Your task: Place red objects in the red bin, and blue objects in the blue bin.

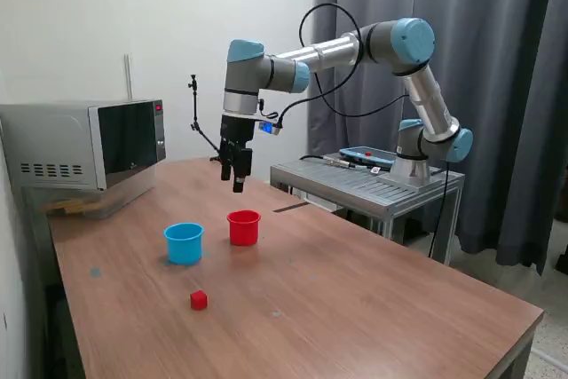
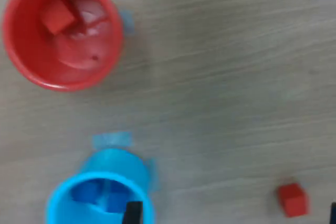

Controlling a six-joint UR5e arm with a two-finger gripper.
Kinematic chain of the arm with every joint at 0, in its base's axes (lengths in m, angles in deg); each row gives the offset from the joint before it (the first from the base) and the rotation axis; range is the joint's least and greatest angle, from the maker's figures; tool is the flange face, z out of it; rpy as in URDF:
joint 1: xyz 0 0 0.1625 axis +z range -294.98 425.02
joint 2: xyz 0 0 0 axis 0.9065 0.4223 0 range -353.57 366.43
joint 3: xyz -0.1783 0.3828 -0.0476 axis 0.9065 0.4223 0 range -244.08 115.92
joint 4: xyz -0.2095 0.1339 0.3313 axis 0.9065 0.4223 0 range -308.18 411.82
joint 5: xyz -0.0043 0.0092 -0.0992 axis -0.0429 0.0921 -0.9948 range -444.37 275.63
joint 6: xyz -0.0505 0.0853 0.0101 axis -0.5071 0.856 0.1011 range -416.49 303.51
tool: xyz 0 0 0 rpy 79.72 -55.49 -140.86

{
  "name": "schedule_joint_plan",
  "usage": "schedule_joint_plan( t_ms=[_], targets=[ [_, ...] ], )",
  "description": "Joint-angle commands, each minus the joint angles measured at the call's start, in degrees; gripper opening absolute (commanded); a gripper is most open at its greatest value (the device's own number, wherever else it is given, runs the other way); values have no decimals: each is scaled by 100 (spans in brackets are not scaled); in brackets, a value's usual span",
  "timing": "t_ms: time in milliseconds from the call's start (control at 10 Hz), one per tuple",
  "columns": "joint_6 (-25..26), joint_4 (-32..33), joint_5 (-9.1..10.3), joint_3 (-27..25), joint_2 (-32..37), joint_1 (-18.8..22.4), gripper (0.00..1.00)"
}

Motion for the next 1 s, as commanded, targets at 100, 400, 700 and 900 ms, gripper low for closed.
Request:
schedule_joint_plan(
  t_ms=[100, 400, 700, 900],
  targets=[
    [-279, -241, 16, 110, -39, 516, 100],
    [-438, -731, 16, 512, -161, 667, 100],
    [-385, -804, 16, 1216, -714, 737, 100],
    [-359, -804, 8, 1523, -960, 728, 100]
  ],
)
